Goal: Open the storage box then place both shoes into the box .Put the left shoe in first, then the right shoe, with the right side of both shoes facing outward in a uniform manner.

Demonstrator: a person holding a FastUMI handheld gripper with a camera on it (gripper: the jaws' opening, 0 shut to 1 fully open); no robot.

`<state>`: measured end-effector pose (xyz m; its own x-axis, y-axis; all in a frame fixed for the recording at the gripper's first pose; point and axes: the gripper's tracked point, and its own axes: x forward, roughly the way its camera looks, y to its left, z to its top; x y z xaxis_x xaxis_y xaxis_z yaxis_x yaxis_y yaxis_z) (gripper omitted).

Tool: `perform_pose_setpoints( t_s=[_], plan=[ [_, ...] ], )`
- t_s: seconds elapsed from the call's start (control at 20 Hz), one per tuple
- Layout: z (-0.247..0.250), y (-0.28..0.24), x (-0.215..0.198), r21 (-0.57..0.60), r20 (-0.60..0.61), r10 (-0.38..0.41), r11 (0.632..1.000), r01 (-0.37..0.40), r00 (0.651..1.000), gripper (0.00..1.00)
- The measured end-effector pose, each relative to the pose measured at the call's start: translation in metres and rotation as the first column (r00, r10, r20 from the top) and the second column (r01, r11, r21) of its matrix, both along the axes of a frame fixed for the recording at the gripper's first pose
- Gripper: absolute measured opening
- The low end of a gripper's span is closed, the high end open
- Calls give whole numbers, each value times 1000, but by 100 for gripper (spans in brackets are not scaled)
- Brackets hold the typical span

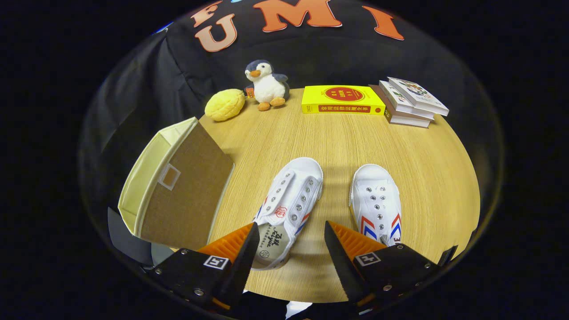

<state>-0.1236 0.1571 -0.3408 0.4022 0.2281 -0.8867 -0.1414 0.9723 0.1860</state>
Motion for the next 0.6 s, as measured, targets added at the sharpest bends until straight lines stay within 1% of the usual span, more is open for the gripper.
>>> perform_pose_setpoints(
  t_s=[0.15, 0.35, 0.4, 0.55, 0.6],
  plan=[
    [-16, -5, -2, -45, -13, 17, 999, -17, 1000, 82],
    [-35, -15, 7, -125, -17, 28, 992, -30, 999, 74],
    [-39, -12, 10, -128, -15, 26, 991, -28, 1000, 69],
    [-47, -2, 19, -119, 20, 27, 993, -25, 999, 57],
    [-51, 2, 19, -119, 23, 36, 992, -33, 999, 51]
  ],
)
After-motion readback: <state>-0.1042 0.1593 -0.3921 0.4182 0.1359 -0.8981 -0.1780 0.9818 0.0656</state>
